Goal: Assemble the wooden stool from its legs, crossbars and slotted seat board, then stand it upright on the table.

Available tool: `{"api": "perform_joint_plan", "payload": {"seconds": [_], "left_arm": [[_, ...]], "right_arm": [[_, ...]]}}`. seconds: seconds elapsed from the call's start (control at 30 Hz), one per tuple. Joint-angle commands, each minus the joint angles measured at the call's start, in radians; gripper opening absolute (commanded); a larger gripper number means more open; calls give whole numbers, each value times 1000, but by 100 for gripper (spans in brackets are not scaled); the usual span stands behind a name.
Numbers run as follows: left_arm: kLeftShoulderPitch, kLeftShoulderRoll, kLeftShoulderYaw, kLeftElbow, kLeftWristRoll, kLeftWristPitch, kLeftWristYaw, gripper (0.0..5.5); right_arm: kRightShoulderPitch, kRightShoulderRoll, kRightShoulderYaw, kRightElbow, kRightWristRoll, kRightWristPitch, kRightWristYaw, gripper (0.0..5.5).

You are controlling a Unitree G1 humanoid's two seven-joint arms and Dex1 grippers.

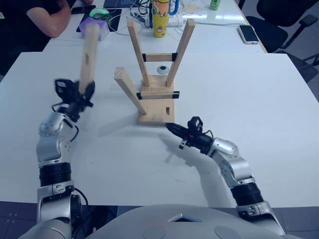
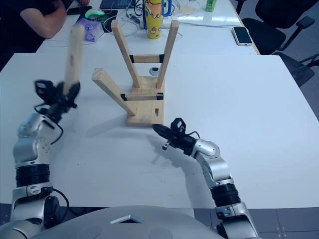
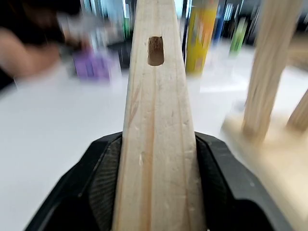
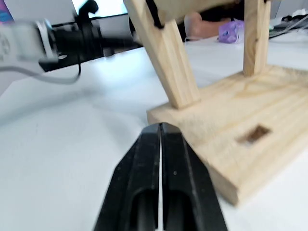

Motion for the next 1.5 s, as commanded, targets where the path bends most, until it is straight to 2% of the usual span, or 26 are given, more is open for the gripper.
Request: {"api": "perform_joint_plan", "payload": {"seconds": [0.03, 0.3, 0.43, 0.6, 0.77, 1.03, 1.5], "left_arm": [[42, -2, -19, -244, -145, 41, -72, 208], [39, 148, 54, -555, -564, 314, -99, 208], [54, 199, 6, -629, -687, 410, -95, 208], [175, 190, -172, -663, -627, 446, -152, 208], [214, 167, -303, -595, -503, 391, -240, 208], [186, 199, -307, -453, -481, 384, -389, 208], [208, 268, -364, -280, -378, 373, -611, 208]], "right_arm": [[-26, -13, -41, 23, 83, 50, 73, 0], [-51, -17, -62, 138, 46, -12, 93, 0], [-58, -19, -74, 165, 53, -22, 108, 0], [-71, -59, -112, 108, 173, 99, 208, 71], [-123, -179, -145, 45, 298, 312, 336, 146], [-229, -288, -187, 52, 399, 502, 441, 260], [-232, -231, -236, -3, 511, 649, 384, 456]]}}
